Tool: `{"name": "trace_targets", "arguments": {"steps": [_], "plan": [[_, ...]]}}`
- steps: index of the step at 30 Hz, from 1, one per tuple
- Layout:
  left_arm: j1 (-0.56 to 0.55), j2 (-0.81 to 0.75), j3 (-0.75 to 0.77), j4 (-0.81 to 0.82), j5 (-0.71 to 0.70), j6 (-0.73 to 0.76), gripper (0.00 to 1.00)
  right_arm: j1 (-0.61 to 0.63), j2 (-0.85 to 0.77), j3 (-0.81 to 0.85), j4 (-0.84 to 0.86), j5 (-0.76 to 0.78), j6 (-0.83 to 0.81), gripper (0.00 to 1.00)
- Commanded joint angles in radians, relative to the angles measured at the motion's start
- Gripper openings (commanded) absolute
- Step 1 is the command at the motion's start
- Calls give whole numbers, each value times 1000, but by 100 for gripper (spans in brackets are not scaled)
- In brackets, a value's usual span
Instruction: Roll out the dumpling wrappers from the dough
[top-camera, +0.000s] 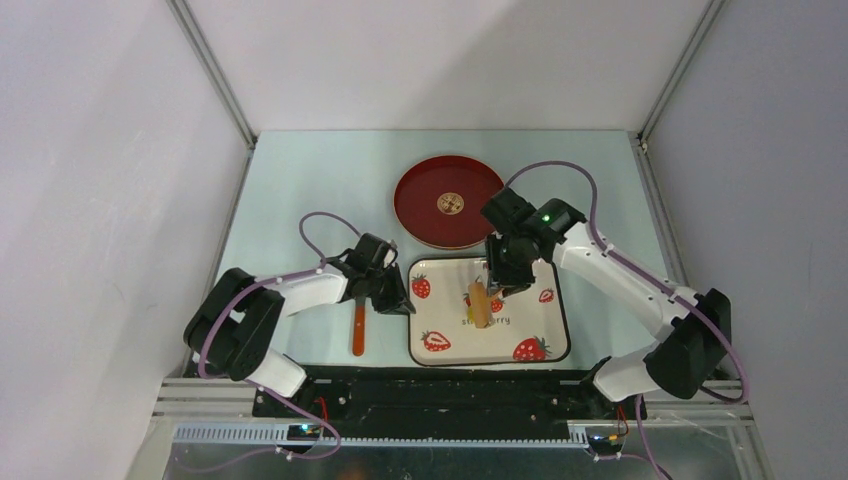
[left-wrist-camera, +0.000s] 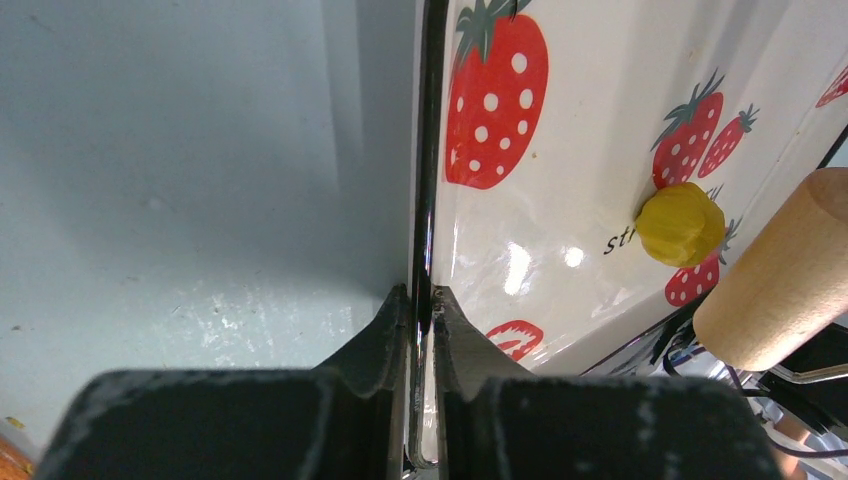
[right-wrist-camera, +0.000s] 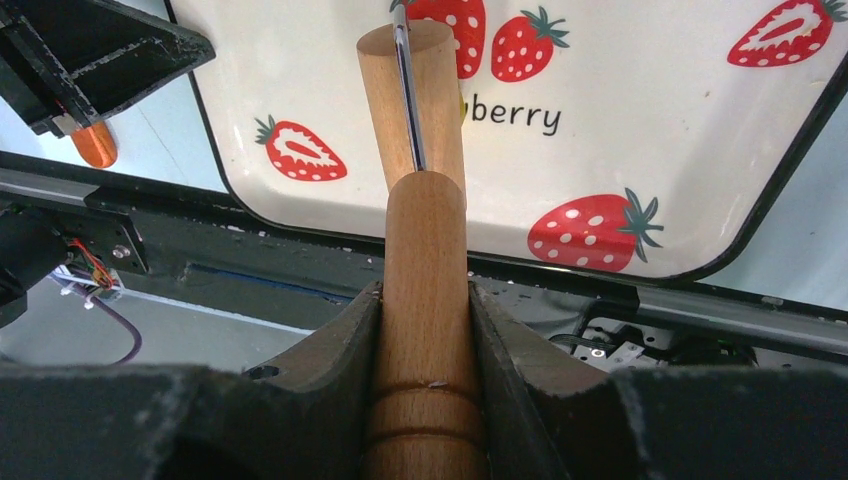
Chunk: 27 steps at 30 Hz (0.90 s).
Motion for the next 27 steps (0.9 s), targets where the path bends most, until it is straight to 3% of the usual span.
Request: {"name": "trace_targets", "arguments": {"steps": [1, 27], "plan": [[-15, 31, -26, -23, -37, -2, 0, 15, 12, 47, 19, 20, 23, 0], [-15, 37, -24, -23, -43, -11, 0, 27, 144, 36, -33, 110, 26, 0]]}}
